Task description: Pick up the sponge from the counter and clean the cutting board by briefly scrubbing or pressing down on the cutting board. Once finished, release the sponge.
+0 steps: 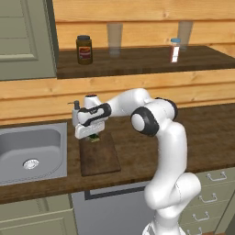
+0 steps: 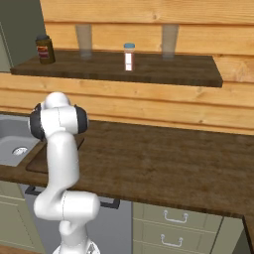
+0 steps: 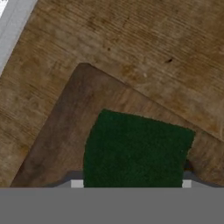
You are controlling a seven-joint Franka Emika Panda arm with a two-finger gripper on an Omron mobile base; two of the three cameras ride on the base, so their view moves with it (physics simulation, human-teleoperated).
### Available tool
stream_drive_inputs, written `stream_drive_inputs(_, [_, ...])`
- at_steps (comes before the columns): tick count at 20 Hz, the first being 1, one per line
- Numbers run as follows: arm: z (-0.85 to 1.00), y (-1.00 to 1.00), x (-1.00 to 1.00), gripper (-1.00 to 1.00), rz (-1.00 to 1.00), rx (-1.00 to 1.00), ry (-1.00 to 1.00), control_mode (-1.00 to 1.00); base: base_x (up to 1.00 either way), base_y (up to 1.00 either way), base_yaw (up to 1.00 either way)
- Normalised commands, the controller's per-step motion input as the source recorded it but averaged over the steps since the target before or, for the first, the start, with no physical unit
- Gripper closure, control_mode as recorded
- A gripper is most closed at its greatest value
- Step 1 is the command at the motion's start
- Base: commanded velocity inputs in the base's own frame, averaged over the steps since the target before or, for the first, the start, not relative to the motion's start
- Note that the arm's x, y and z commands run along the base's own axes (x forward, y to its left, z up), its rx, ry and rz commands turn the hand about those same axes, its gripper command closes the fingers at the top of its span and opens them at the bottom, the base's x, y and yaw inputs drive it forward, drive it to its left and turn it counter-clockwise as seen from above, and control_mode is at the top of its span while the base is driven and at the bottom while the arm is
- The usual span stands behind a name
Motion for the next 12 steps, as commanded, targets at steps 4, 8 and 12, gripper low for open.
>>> stream_drive_inputs(4, [-0.18, 0.20, -0.50, 1.00, 0.00, 0.00, 0.04, -1.00, 0.00, 0.00, 0.00])
stream_drive_inputs(8, [-0.27, 0.00, -0.63, 1.00, 0.00, 0.00, 0.01, -1.00, 0.00, 0.00, 0.00])
stream_drive_inputs(12, [-0.30, -0.14, -0.64, 1.00, 0.00, 0.00, 0.03, -1.00, 0.00, 0.00, 0.00])
